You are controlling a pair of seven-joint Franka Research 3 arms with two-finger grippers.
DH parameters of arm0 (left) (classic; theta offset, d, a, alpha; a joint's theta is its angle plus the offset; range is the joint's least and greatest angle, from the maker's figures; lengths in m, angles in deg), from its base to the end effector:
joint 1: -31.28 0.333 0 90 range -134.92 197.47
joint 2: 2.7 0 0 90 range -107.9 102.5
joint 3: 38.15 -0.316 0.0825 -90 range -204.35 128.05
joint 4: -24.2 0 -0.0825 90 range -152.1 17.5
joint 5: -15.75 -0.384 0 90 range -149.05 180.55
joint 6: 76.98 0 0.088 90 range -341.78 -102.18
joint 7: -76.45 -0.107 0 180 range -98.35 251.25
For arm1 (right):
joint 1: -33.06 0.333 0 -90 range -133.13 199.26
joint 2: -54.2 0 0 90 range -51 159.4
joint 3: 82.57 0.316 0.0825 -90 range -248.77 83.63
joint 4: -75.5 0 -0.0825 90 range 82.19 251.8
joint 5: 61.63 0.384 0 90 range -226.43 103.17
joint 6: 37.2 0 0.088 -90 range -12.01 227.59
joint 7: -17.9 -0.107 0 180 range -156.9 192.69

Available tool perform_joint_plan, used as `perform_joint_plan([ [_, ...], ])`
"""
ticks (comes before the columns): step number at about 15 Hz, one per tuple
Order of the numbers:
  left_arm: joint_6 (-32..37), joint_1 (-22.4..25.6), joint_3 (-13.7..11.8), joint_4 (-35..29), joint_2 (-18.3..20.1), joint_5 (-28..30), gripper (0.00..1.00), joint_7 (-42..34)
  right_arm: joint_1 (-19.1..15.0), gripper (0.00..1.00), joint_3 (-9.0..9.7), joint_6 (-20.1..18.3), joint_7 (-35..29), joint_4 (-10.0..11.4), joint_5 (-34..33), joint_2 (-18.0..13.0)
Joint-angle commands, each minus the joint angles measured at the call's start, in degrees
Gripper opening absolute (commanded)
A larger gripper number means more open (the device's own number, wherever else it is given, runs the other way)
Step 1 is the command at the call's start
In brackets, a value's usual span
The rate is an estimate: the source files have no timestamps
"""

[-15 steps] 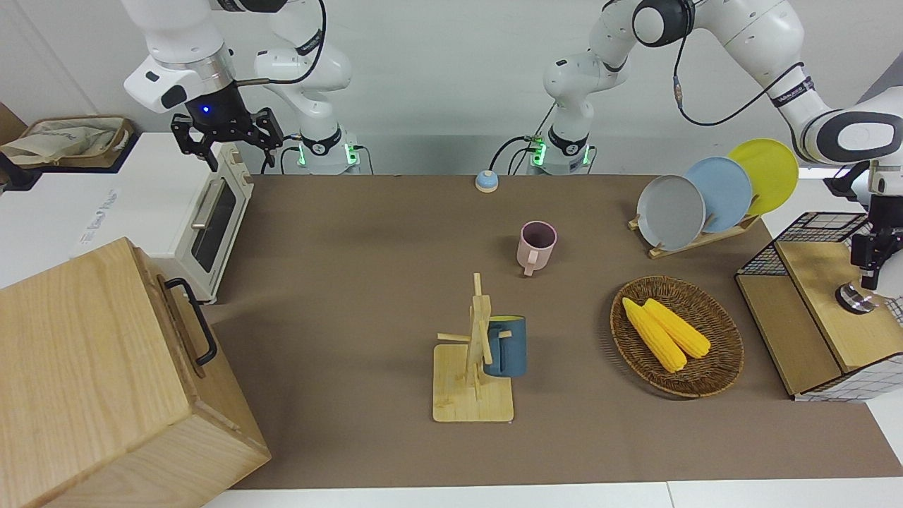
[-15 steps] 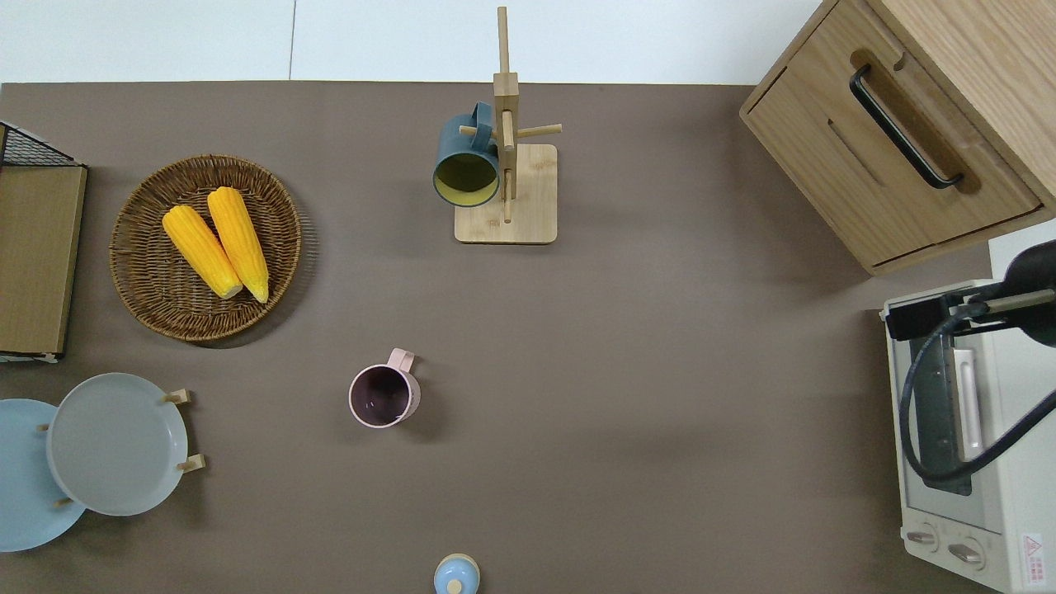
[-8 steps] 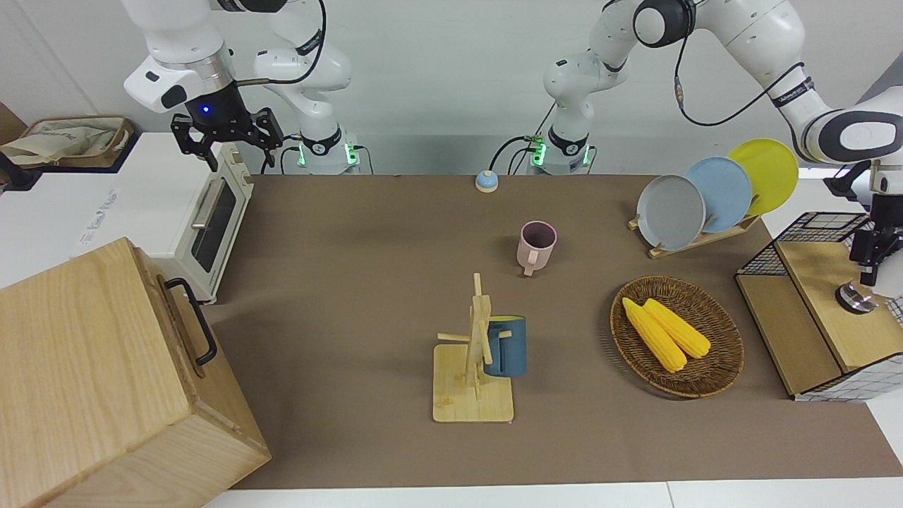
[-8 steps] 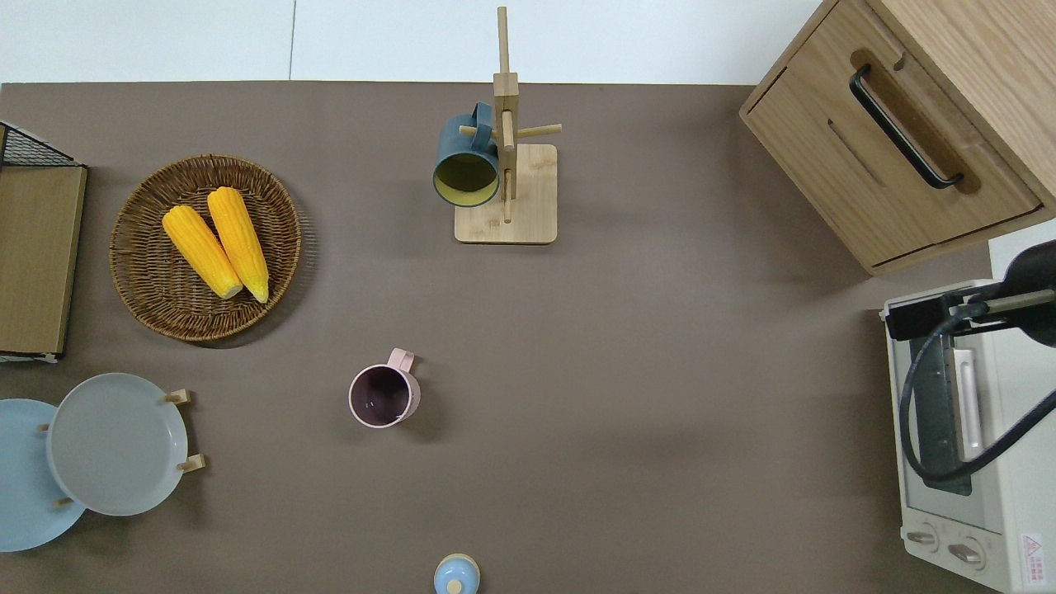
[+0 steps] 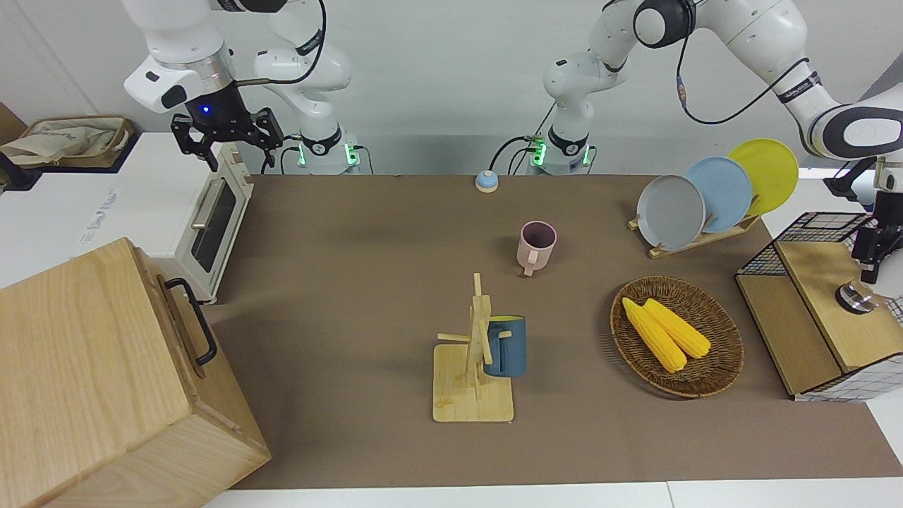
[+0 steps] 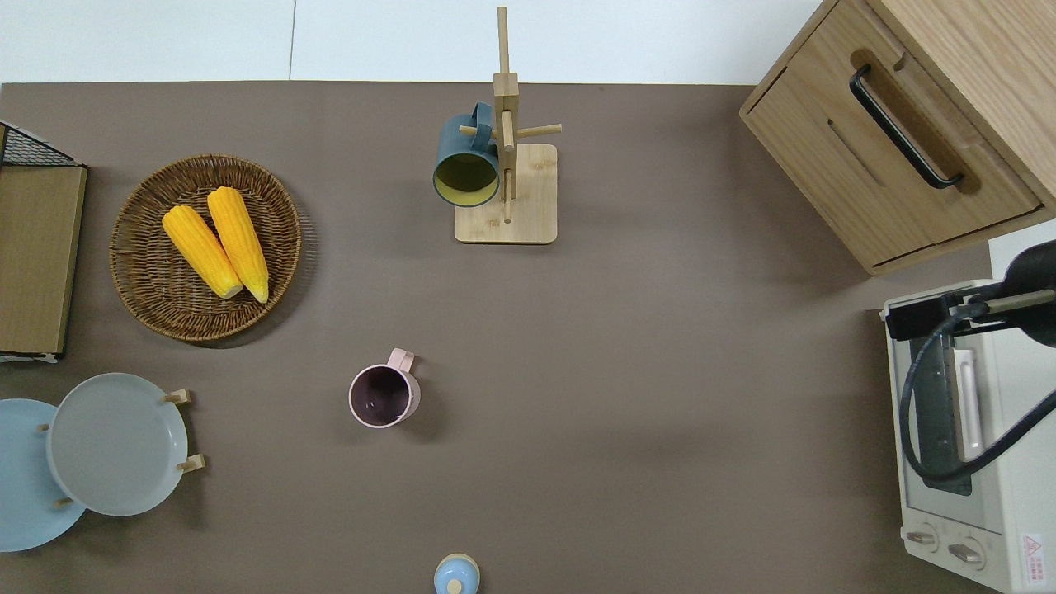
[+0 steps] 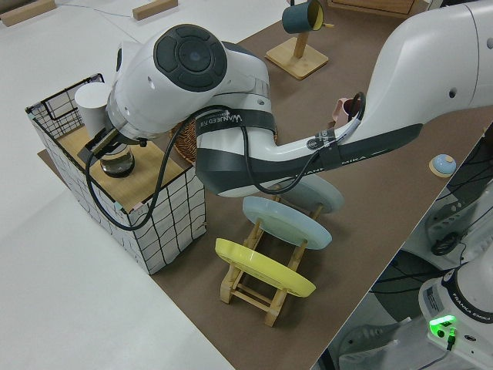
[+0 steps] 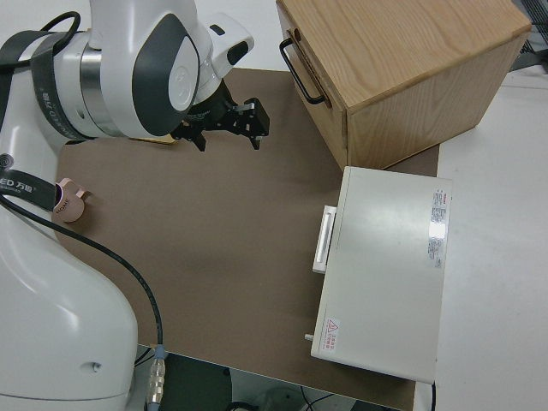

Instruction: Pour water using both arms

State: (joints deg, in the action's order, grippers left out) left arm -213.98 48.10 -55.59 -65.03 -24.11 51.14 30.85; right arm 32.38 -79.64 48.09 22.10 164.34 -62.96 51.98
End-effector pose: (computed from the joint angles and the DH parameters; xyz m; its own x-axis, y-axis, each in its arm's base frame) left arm 0.6029 0.3663 0.4932 0.8037 0.1037 0.5859 0.0929 -0.9945 0.0486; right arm 0.5338 0.0189 0.6479 0.9936 0.1103 -0.0250 0.1109 -0.9936 0.0234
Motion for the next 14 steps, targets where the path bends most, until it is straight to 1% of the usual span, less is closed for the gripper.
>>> perform_joint_plan([
  [1, 6.38, -0.65, -1.37, 2.82, 0.67, -6.46, 0.99, 5.16, -0.29, 0.994, -0.03, 0.22, 1.16, 1.16, 0.28, -0.95],
  [2, 8.22, -0.74, -1.89, 3.36, 0.67, -8.56, 0.99, 5.69, -0.29, 0.994, 0.05, 0.14, 1.16, 1.16, 0.28, -0.95],
  [4, 11.74, -0.65, -1.90, 5.46, 1.19, -10.42, 0.99, 6.57, -0.29, 0.994, -0.04, 0.14, 1.16, 1.16, 0.28, -0.95],
  [7, 16.93, -1.00, -2.16, 6.26, 3.38, -16.03, 0.99, 10.77, -0.29, 0.994, 0.05, 0.22, 1.16, 1.16, 0.28, -0.95],
  [9, 21.05, -2.76, -2.16, 6.17, 6.10, -20.60, 0.99, 12.89, -0.29, 0.994, 0.05, 0.14, 1.16, 1.16, 0.28, -0.95],
  [10, 22.99, -3.46, -2.16, 6.17, 6.90, -21.84, 0.99, 13.94, -0.29, 0.994, 0.05, 0.14, 1.16, 1.16, 0.28, -0.95],
  [11, 26.40, -4.77, -2.16, 6.09, 8.39, -24.03, 0.99, 16.30, -0.29, 0.994, -0.03, 0.14, 1.16, 1.16, 0.28, -0.95],
  [14, 31.08, -9.34, -2.16, 5.39, 12.08, -28.61, 0.99, 23.86, -0.29, 0.994, -0.03, 0.22, 1.16, 1.16, 0.28, -0.95],
])
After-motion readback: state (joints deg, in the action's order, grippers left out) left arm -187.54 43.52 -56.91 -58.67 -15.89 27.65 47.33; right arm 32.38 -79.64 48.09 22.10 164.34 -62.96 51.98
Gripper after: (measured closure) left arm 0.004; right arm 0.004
